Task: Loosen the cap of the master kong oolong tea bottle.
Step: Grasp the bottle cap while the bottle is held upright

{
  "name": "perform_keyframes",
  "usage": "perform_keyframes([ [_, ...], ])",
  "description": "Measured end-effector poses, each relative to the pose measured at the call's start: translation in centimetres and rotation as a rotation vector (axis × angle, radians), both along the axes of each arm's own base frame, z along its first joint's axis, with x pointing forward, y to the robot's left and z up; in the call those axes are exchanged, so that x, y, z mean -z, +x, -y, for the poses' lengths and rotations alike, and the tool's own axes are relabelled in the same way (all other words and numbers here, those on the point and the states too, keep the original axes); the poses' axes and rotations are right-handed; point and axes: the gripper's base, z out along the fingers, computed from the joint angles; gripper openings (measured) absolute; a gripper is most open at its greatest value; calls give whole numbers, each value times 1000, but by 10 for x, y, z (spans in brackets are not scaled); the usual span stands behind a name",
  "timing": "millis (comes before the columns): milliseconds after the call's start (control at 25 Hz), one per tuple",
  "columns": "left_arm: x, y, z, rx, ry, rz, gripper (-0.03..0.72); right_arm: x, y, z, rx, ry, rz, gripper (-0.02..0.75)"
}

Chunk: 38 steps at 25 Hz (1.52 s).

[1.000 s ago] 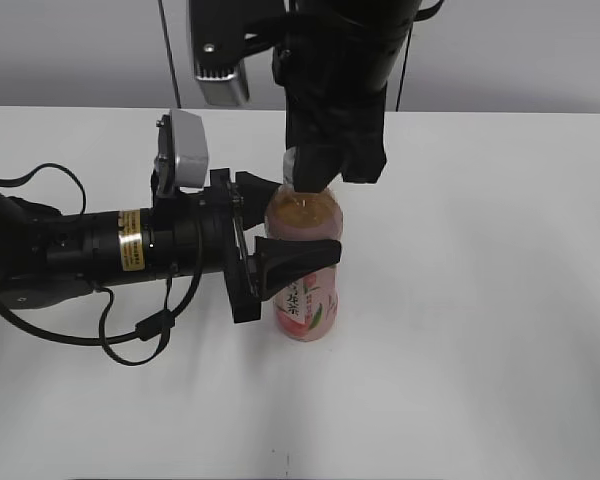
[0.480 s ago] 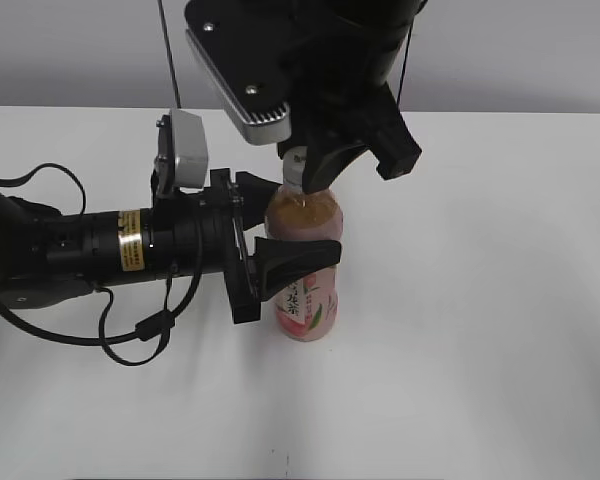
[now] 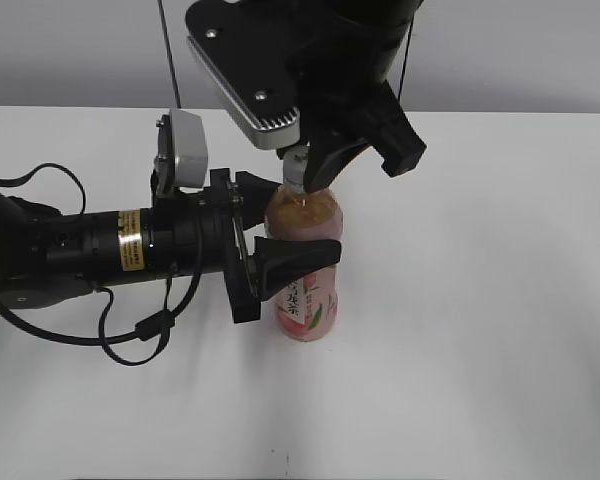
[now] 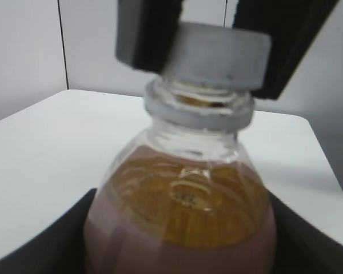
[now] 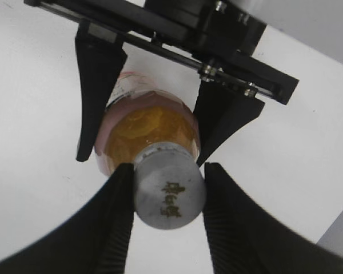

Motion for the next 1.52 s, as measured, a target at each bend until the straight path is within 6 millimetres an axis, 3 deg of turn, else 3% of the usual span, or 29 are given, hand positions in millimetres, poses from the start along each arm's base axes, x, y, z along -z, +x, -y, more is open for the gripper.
perform_keyframes([
  [1520, 0, 0, 0, 2, -2, -1, 465, -1, 2, 0, 114, 34, -58, 280],
])
